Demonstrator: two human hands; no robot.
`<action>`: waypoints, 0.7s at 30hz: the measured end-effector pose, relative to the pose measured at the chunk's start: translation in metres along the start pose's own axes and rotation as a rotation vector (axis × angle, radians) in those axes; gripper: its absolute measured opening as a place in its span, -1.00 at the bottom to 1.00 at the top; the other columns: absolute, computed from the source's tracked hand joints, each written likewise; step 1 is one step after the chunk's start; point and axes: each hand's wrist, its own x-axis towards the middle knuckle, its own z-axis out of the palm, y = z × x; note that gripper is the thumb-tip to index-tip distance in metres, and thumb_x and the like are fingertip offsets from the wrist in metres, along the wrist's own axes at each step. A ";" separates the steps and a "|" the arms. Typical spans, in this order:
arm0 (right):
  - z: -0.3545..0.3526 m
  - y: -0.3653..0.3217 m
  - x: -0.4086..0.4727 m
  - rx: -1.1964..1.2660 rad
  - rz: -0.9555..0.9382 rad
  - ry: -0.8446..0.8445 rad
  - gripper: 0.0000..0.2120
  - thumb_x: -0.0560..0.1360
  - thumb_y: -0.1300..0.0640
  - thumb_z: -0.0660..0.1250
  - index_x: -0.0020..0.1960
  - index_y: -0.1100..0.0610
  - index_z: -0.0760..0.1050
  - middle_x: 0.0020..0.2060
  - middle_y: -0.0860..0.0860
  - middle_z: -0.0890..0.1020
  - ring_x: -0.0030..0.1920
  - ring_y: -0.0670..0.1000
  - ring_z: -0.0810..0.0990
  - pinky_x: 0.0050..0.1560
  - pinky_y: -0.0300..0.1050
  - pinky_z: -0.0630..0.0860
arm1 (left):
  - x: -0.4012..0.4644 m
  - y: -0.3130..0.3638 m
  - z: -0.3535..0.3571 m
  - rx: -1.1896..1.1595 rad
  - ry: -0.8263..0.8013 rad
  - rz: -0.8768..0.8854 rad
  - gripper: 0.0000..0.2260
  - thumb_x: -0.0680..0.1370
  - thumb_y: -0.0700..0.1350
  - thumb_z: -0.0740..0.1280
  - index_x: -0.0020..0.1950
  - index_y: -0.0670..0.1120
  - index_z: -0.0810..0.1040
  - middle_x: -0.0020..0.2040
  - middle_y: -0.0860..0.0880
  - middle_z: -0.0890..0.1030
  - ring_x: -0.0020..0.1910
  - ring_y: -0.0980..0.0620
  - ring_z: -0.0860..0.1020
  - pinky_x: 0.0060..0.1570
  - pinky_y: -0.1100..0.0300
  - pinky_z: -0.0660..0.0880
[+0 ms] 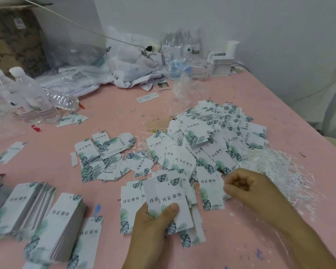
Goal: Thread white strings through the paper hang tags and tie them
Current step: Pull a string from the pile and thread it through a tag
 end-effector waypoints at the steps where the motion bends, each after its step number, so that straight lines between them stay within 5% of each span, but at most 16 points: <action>1: -0.013 0.004 0.001 -0.094 0.028 -0.058 -0.84 0.41 0.20 0.49 -0.21 -0.06 0.61 -0.32 0.03 0.65 -0.34 -0.10 0.58 -0.27 -0.20 0.53 | 0.000 0.000 0.001 0.015 0.004 -0.002 -0.73 0.35 -0.35 0.49 0.02 -0.15 0.71 0.03 -0.32 0.68 -0.02 -0.31 0.68 -0.14 -0.08 0.64; 6: -0.019 0.020 -0.003 -0.414 0.202 -0.379 -0.89 0.26 0.03 0.46 -0.22 -0.05 0.58 -0.36 -0.06 0.64 -0.42 -0.19 0.49 -0.31 -0.20 0.43 | -0.003 0.000 0.004 -0.005 -0.030 -0.025 -0.71 0.37 -0.33 0.43 0.07 -0.19 0.68 0.08 -0.39 0.64 0.07 -0.38 0.63 -0.01 -0.23 0.59; 13: -0.004 0.013 0.002 -0.636 0.132 -0.340 -0.95 0.41 0.01 0.35 -0.22 -0.05 0.55 -0.40 -0.15 0.56 -0.37 -0.19 0.48 -0.29 -0.25 0.41 | -0.005 0.002 0.006 0.104 -0.089 -0.051 -0.70 0.31 -0.32 0.44 0.01 -0.13 0.72 -0.02 -0.36 0.68 -0.07 -0.30 0.69 -0.21 -0.01 0.65; 21: 0.010 0.013 0.000 -0.692 0.111 -0.221 -0.87 0.35 -0.10 0.33 -0.23 -0.05 0.50 -0.36 -0.16 0.57 -0.33 -0.20 0.50 -0.36 -0.26 0.34 | -0.005 -0.004 0.007 0.216 -0.079 -0.121 -0.68 0.28 -0.23 0.54 0.01 -0.06 0.73 0.01 -0.32 0.69 0.00 -0.31 0.67 -0.06 -0.12 0.63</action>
